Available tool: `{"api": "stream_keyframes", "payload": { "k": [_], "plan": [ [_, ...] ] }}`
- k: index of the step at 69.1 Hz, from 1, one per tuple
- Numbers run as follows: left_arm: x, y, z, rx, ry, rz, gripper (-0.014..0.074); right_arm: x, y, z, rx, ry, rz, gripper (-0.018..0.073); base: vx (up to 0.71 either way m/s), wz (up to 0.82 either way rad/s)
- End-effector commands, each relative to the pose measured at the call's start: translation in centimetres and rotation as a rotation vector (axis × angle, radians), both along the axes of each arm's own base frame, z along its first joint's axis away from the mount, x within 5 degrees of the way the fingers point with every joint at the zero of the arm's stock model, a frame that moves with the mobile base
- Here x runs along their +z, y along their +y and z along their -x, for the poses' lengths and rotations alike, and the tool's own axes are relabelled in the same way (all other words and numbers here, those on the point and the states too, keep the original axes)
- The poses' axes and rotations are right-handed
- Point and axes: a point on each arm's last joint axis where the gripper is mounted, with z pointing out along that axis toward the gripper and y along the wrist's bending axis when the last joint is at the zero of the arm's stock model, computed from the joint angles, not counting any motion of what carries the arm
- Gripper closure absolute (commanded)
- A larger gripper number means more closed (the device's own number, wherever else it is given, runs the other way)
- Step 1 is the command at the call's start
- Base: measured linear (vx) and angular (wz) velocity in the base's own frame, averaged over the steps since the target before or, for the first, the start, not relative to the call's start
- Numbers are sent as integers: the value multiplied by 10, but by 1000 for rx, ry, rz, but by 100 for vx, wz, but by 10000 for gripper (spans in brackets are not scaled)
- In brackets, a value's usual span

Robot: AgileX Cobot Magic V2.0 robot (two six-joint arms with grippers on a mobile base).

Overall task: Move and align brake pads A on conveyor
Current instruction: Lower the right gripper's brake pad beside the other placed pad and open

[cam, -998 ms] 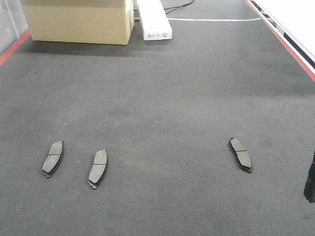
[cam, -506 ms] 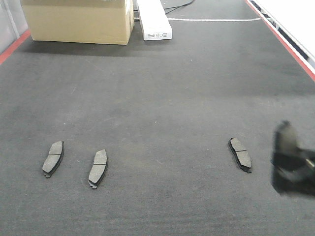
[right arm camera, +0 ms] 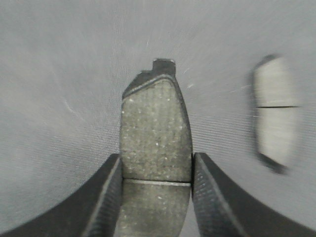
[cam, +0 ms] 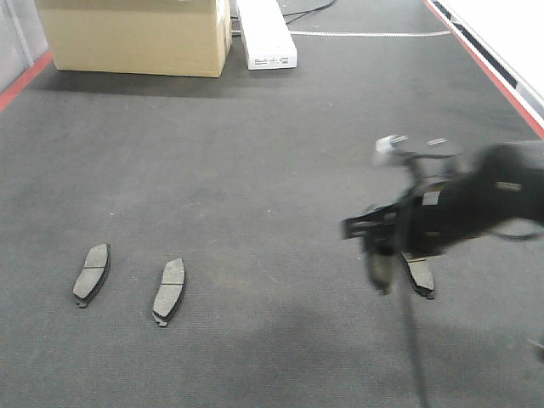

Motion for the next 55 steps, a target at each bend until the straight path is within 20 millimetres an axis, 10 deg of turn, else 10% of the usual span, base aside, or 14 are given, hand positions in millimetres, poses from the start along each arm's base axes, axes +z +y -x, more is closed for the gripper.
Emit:
{"api": "stream_keyframes", "payload": {
  "k": [1,21,38,55],
  "plan": [
    [11,-1,-2,-12,-68,11,147,9,24,-17,41,-54,-22,524,0,0],
    [8,0,-1,-4,-34,0,147,-30,52,-54,7,78,5,472,0,0],
    [5,0,0,1,5,-4,147,-45,53,-67,-3,97,63,251,0,0],
    [4,-1,1,-2,28,20,147,-19,50,-67,7,-14,60,156,0,0]
  ]
}}
